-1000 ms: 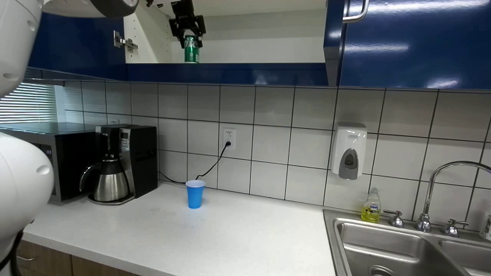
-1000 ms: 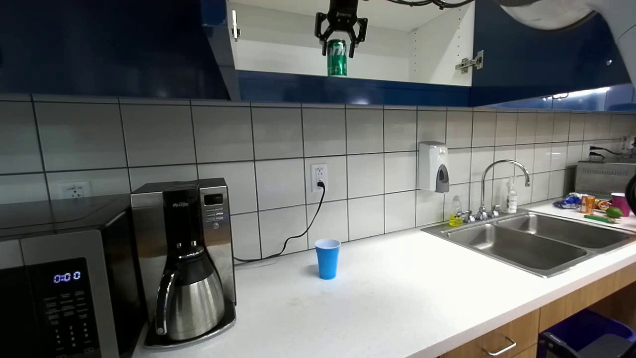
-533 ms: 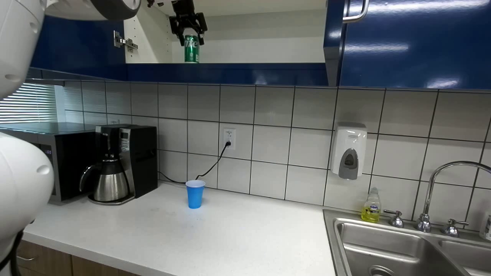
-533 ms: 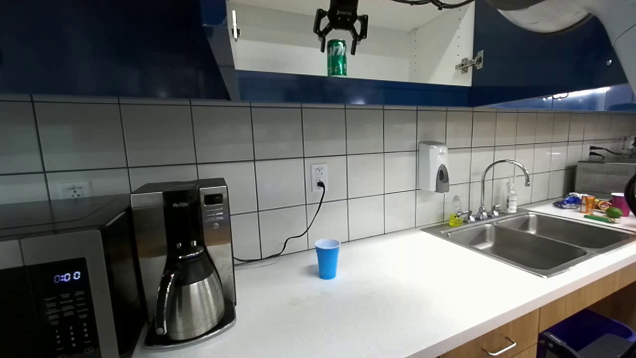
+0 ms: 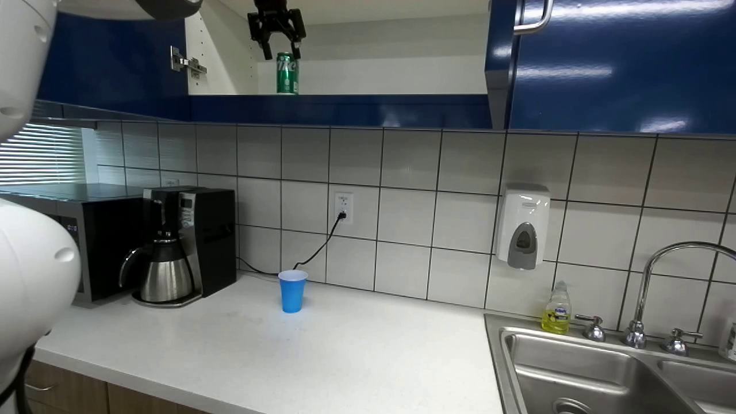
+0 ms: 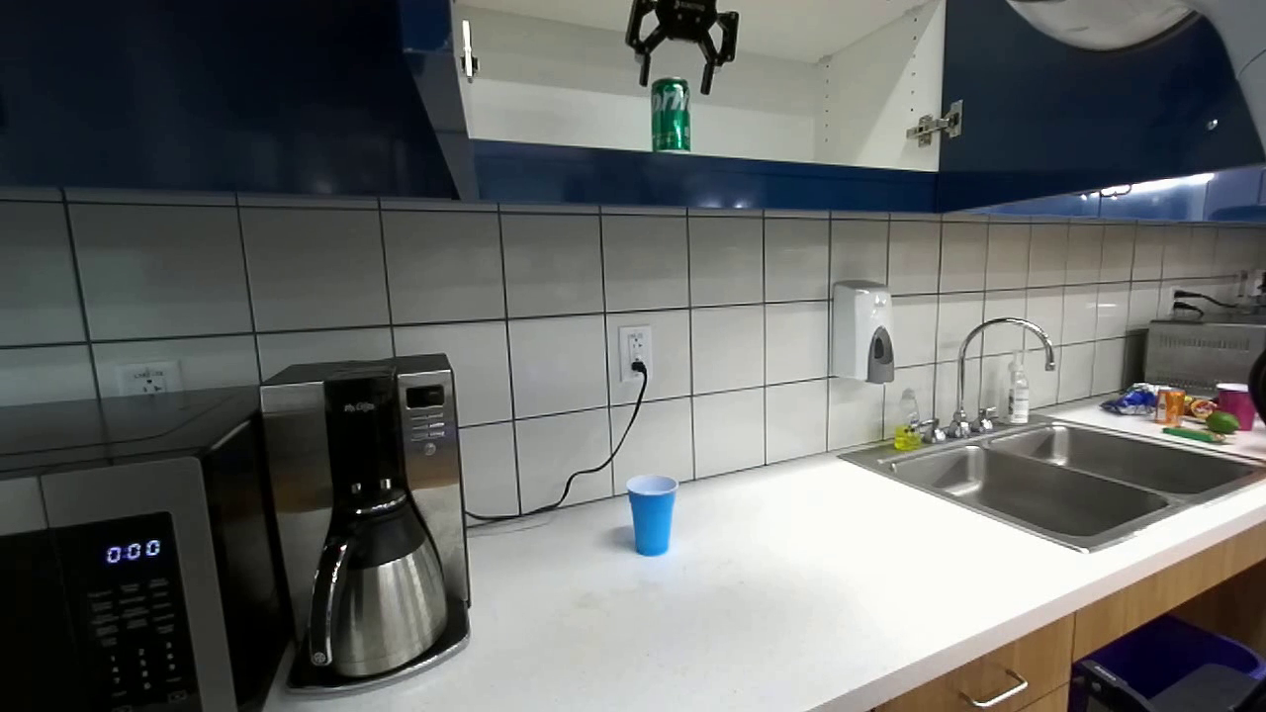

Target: Put the green can inside the cabinet

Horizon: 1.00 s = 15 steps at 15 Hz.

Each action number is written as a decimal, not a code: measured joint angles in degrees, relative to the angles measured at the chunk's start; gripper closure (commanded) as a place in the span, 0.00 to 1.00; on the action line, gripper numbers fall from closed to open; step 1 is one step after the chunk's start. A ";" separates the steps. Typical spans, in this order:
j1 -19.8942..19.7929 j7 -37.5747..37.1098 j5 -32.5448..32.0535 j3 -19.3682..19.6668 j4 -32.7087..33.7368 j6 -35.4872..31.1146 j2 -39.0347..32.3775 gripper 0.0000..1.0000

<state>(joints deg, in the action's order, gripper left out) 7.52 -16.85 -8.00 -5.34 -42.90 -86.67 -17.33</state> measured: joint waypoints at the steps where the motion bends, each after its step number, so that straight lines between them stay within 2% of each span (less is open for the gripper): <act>1: -0.07 0.00 0.18 0.00 -0.50 0.14 0.67 0.00; 8: -1.00 0.57 2.56 0.18 -9.11 0.62 8.28 0.00; 15: -1.18 2.61 4.32 1.38 -27.82 -0.05 21.00 0.00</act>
<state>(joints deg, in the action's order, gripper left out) 6.34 -14.23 -3.69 -3.96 -70.71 -86.71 3.67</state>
